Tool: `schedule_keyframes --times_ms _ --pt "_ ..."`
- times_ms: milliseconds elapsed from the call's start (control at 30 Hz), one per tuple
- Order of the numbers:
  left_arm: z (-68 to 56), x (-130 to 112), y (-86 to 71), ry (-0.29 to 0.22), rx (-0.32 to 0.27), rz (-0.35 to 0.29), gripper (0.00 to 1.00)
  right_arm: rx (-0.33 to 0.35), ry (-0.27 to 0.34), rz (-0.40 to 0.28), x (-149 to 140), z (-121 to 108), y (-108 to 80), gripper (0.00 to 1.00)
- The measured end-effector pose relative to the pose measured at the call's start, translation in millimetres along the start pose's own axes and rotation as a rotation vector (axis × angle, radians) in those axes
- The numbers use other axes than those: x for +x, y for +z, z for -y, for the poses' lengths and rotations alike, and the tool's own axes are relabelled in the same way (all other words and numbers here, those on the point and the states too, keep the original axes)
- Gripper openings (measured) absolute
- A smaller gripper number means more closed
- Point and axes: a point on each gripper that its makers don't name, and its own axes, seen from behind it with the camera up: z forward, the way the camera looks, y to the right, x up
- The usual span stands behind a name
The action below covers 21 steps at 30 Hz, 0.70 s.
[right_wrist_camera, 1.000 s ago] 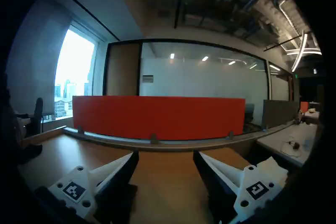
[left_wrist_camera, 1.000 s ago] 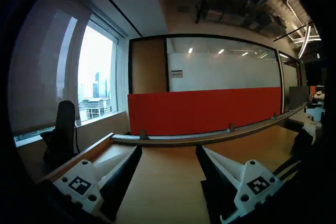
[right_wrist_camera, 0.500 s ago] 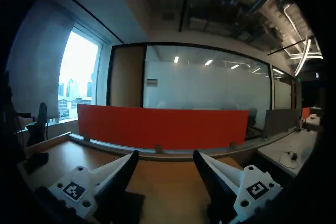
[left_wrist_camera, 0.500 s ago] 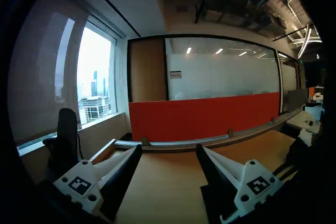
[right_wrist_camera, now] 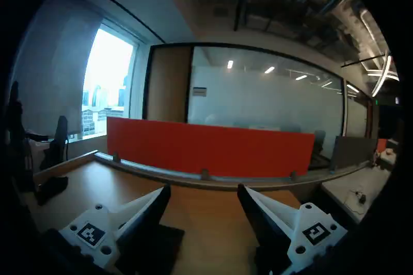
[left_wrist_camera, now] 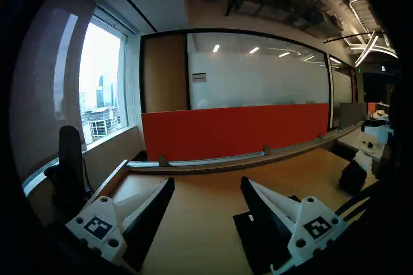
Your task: Fold towel
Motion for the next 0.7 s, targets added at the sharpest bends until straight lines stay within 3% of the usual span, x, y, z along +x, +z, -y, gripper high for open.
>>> schedule_keyframes --times_ms 300,700 --pt "-33.1 -25.1 -5.5 0.008 -0.15 0.081 0.95 0.185 -0.02 0.107 -25.0 37.8 -0.2 1.0" --pt "-59.0 -66.4 -7.8 0.053 -0.231 0.157 0.95 0.295 -0.079 0.2 -59.9 62.2 1.6 1.0"
